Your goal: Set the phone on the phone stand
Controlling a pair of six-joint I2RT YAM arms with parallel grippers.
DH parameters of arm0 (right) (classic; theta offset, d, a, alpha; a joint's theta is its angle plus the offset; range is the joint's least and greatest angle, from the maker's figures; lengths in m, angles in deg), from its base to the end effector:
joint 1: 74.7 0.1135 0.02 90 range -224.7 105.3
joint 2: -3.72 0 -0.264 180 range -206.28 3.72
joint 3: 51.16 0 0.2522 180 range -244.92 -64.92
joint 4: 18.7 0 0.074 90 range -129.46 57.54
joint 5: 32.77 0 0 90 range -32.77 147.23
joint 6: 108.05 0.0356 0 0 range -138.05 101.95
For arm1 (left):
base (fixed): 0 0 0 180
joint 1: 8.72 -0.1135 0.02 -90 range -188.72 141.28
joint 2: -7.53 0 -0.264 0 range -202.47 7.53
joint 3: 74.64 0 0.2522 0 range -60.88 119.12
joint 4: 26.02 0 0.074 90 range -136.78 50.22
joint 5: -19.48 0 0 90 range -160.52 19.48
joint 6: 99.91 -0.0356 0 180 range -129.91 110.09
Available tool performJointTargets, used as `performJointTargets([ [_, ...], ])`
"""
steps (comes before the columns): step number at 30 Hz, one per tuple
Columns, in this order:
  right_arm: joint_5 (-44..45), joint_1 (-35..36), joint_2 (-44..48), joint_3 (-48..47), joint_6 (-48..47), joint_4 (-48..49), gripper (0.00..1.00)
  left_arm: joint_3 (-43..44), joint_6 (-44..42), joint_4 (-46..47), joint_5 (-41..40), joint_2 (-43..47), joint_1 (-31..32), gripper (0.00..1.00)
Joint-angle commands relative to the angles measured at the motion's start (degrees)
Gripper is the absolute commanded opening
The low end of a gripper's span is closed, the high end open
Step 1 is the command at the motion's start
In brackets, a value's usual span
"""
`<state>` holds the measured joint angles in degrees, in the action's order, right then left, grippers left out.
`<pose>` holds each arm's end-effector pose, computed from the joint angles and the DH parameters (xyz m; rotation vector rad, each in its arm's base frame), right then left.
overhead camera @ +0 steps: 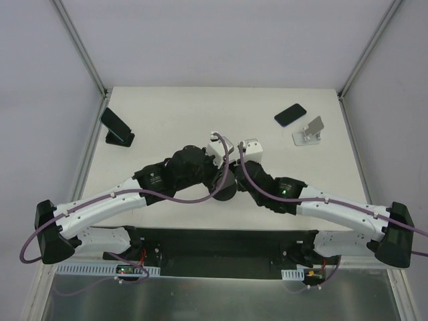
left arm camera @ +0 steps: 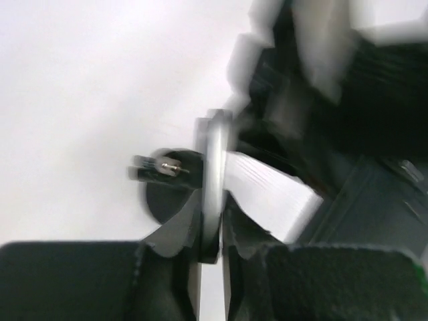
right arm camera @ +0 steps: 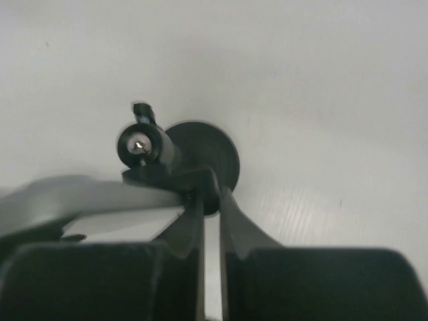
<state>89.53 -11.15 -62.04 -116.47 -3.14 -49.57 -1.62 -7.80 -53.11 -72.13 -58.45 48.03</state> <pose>0.1296 0.2178 0.2981 -0.5295 1.9657 0.2636 0.1466 -0.2217 0.3480 0.8902 1.7656 -0.6555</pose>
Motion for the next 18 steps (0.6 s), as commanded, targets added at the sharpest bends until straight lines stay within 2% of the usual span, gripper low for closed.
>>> performJointTargets([
  [1, 20.4, 10.4, 0.2, -7.2, 9.5, 1.8, 0.0, 1.7, 7.6, 1.7, -43.6, -7.4, 0.3, 0.0],
  [2, 21.8, 11.8, -0.2, -7.9, 9.8, 1.9, 0.0, 2.3, 9.4, 1.6, -45.5, -8.3, 0.4, 0.0],
  [7, 23.3, 15.5, 0.1, -8.2, 11.1, 3.0, 0.01, 3.7, 13.5, 1.7, -43.7, -11.1, 1.0, 0.0],
  [8, 21.7, 15.5, 1.4, -6.5, 9.1, 8.4, 0.0, 3.6, 13.5, 1.7, -43.1, -11.0, 1.2, 0.0],
  [9, 17.1, 15.5, 3.0, -4.2, 6.0, 12.7, 0.06, 3.4, 13.4, 1.8, -41.8, -10.8, 1.2, 0.0],
  [10, 15.2, 15.5, 6.0, -0.3, 2.5, 15.6, 0.26, 2.8, 13.3, 1.9, -41.1, -10.0, 1.2, 0.0],
  [11, 12.8, 15.3, 7.2, 0.8, -0.3, 19.4, 0.61, 2.3, 12.4, 2.7, -40.7, -9.4, 1.2, 0.0],
  [13, 7.3, 15.4, 10.5, 2.4, -5.2, 20.6, 0.85, 0.4, 11.8, 3.3, -38.7, -7.1, 0.9, 0.0],
  [14, 6.7, 15.2, 11.5, 2.9, -9.3, 19.7, 0.94, -0.3, 10.0, 3.9, -37.4, -6.0, 0.7, 0.0],
  [16, 7.2, 14.9, 15.5, 4.0, -12.0, 18.1, 1.0, -2.6, 8.7, 3.8, -33.8, -2.0, -0.1, 0.0],
  [17, 5.8, 12.2, 16.9, 6.0, -13.7, 17.4, 0.97, -3.4, 7.1, 3.9, -31.0, -0.1, -0.9, 0.0],
  [18, 0.5, 10.3, 18.2, 6.8, -13.7, 16.5, 0.96, -4.3, 6.9, 3.8, -28.1, 1.7, -3.3, 0.0],
])
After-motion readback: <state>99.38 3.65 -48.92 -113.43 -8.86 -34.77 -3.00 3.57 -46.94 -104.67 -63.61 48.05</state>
